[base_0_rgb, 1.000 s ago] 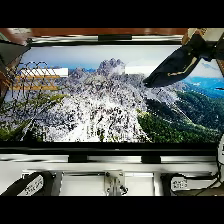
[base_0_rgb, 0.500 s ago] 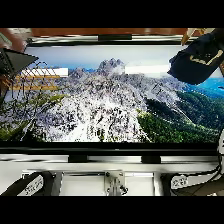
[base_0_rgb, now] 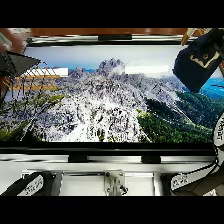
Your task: Fold the shirts.
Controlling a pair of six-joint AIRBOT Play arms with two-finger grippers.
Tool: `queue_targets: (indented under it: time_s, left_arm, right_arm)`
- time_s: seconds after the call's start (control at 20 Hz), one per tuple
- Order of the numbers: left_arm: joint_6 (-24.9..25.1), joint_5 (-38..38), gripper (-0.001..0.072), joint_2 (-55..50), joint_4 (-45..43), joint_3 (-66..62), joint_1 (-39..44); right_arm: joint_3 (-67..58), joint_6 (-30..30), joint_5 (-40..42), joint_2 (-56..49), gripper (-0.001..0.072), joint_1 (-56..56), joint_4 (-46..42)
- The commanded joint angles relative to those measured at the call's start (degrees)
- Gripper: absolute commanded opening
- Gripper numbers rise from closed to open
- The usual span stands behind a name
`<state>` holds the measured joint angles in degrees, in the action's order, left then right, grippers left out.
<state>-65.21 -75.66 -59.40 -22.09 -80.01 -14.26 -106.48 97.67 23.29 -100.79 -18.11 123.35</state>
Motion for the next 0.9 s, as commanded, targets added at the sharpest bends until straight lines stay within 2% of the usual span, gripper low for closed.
queue_targets:
  time_s: [0.0, 0.1, 0.25, 0.35, 0.45, 0.6, 0.85]
  left_arm:
    - [0.02, 0.15, 0.0038, -0.02, -0.02, 0.02, 0.02]
    - [0.02, 0.2, 0.0038, -0.02, 0.0, 0.04, 0.02]
    - [0.0, 0.13, 0.0038, -0.02, 0.02, 0.13, 0.02]
    - [0.0, -0.07, 0.0038, -0.02, 0.02, 0.13, 0.02]
    - [0.02, -0.07, 0.0038, 0.0, 0.02, 0.13, 0.02]
    - [0.0, -0.09, 0.0038, 0.0, 0.02, 0.13, 0.02]
    - [0.0, -2.84, 0.0039, 0.02, 0.02, 0.13, 0.0]
  right_arm:
    - [-0.31, 1.03, 16.04, 0.44, 0.0054, -0.04, -3.08]
    - [-0.31, 0.98, 24.44, 2.32, 0.0054, -0.04, -4.72]
    - [-0.31, -0.07, 42.01, 4.26, 0.0054, 0.0, -7.15]
    - [-0.28, -2.95, 54.97, 4.66, 0.0054, 0.0, -14.47]
    - [-0.28, -4.2, 64.46, 4.66, 0.0054, 0.0, -23.12]
    - [0.22, -7.72, 69.68, 4.59, 0.0054, -0.46, -29.75]
    - [9.86, -14.4, 67.56, 4.59, 0.0054, -0.76, -33.05]
